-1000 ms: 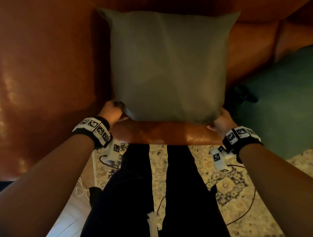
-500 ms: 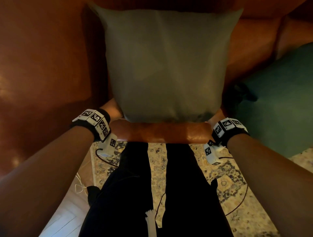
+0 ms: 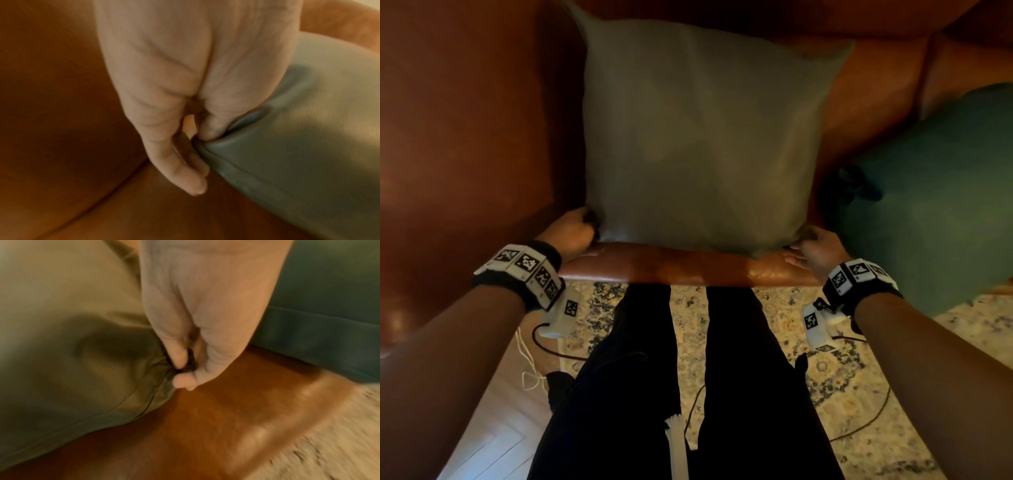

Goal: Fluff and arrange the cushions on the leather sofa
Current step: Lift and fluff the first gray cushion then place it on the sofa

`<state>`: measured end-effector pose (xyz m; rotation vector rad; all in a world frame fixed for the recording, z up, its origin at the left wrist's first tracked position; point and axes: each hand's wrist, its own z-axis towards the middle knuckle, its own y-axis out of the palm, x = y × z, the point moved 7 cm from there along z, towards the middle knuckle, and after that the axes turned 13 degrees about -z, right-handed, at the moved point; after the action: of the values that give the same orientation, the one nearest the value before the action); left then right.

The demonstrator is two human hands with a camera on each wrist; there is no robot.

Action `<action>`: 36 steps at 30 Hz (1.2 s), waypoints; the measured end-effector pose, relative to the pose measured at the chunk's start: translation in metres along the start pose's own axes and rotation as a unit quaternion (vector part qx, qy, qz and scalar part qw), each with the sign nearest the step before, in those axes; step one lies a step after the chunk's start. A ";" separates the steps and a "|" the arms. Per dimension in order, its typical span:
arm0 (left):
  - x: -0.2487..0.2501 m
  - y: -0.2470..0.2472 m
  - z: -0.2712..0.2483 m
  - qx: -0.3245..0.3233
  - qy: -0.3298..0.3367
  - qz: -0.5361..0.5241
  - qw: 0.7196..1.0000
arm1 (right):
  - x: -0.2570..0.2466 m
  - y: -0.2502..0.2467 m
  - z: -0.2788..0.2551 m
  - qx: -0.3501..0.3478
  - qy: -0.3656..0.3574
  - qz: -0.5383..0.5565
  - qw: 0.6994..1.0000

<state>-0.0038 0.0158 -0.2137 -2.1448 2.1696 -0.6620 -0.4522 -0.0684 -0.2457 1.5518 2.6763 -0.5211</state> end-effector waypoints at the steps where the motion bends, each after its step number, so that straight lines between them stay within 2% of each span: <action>1: -0.004 -0.004 0.003 0.024 0.000 0.022 0.999 | 0.005 -0.001 -0.002 0.005 0.008 0.016 1.000; 4: 0.003 -0.007 0.002 0.045 0.030 0.125 0.991 | 0.014 -0.002 -0.002 0.016 0.015 0.074 0.997; 7: 0.009 -0.007 0.006 0.049 0.039 0.126 0.990 | 0.010 0.008 -0.006 -0.007 0.035 0.126 0.991; 11: 0.013 0.003 0.014 -0.009 0.021 0.204 0.979 | 0.009 0.020 -0.009 -0.035 0.077 0.187 0.979; 13: 0.014 0.005 0.019 -0.031 0.013 0.242 0.970 | 0.005 0.019 -0.005 -0.024 0.073 0.176 0.981; 18: 0.027 0.024 0.012 -0.065 0.047 0.335 0.939 | -0.012 0.006 0.009 0.024 0.020 0.152 0.988; 22: 0.022 0.028 0.005 -0.072 0.038 0.373 0.924 | -0.012 -0.007 0.012 0.045 0.006 0.049 0.998; 25: 0.013 0.023 0.001 -0.060 0.036 0.339 0.938 | -0.006 -0.011 0.014 0.054 0.039 0.065 0.996; 30: -0.001 0.021 0.001 -0.030 0.012 0.244 0.969 | 0.014 0.002 -0.002 -0.040 0.157 0.083 0.983; 33: -0.011 0.024 0.006 -0.027 0.000 0.160 0.987 | 0.020 0.002 -0.001 -0.024 0.169 0.125 0.977; 36: -0.015 0.024 0.008 -0.011 -0.011 0.107 0.994 | 0.015 0.002 -0.002 -0.012 0.166 0.103 0.981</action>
<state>-0.0236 0.0267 -0.2321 -1.8811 2.3595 -0.5995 -0.4584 -0.0546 -0.2470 2.0414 2.6772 -0.2380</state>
